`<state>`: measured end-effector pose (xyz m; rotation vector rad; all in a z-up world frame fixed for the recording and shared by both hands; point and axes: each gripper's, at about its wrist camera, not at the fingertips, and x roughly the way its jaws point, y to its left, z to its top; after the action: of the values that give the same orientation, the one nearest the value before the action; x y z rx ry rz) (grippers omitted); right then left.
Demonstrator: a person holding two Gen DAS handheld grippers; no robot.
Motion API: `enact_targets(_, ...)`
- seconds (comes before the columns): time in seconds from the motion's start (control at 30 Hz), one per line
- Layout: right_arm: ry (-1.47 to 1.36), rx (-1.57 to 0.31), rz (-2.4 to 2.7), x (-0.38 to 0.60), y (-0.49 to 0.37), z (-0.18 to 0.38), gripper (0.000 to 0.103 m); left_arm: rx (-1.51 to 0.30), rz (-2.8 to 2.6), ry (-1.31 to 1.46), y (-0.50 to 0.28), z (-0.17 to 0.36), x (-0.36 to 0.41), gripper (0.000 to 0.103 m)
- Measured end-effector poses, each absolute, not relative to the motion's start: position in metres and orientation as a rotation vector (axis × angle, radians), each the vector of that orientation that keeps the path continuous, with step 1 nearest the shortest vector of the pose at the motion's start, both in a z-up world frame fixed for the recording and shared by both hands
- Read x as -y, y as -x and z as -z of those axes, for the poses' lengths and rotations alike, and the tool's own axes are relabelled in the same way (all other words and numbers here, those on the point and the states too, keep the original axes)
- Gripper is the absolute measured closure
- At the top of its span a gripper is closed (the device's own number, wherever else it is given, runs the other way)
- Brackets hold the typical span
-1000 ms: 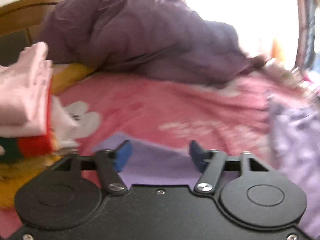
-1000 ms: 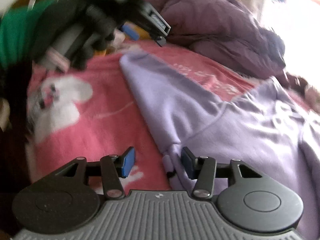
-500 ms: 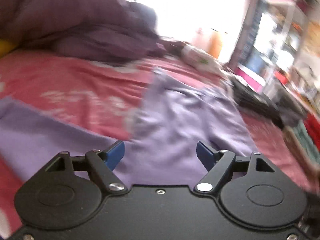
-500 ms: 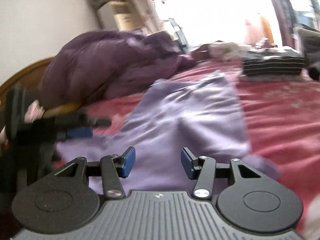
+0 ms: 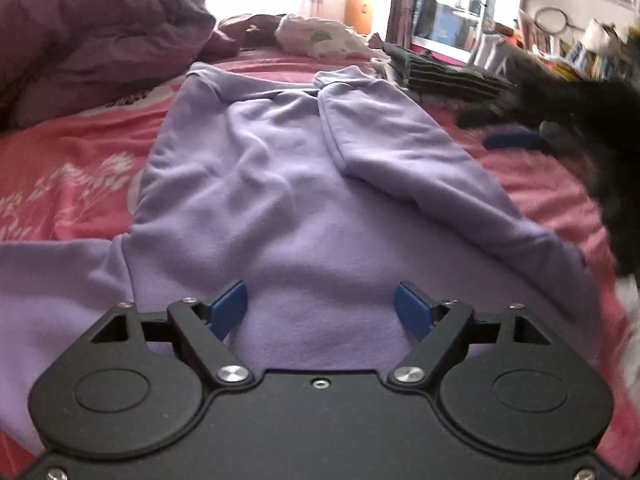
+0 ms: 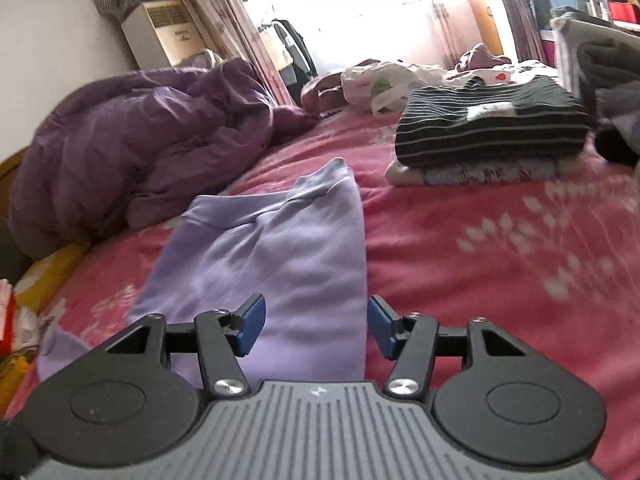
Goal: Fold clothes
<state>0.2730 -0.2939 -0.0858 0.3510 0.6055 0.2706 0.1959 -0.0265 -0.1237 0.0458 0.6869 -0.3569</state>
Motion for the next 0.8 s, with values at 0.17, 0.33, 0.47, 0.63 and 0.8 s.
enact_targets(0.17,-0.306,-0.629,-0.252,0.291,-0.325,0.087,0.046,-0.688,0.385,-0.046,-0.200,0.128,0.026,0.010)
enact_targets(0.33,-0.273,-0.619,-0.242,0.287,-0.355,0.087,0.046,-0.687,0.395,-0.050,-0.200,0.128,0.026,0.009)
enact_targets(0.47,-0.225,-0.612,-0.247,0.281,-0.367,0.086,0.046,-0.684,0.407,-0.048,-0.199,0.128,0.025,0.009)
enact_targets(0.63,-0.165,-0.603,-0.254,0.274,-0.382,0.085,0.079,-0.681,0.418,-0.052,-0.199,0.128,0.023,0.009)
enact_targets(0.8,-0.106,-0.573,-0.256,0.270,-0.387,0.080,0.094,-0.687,0.417,-0.067,-0.200,0.128,0.026,0.009)
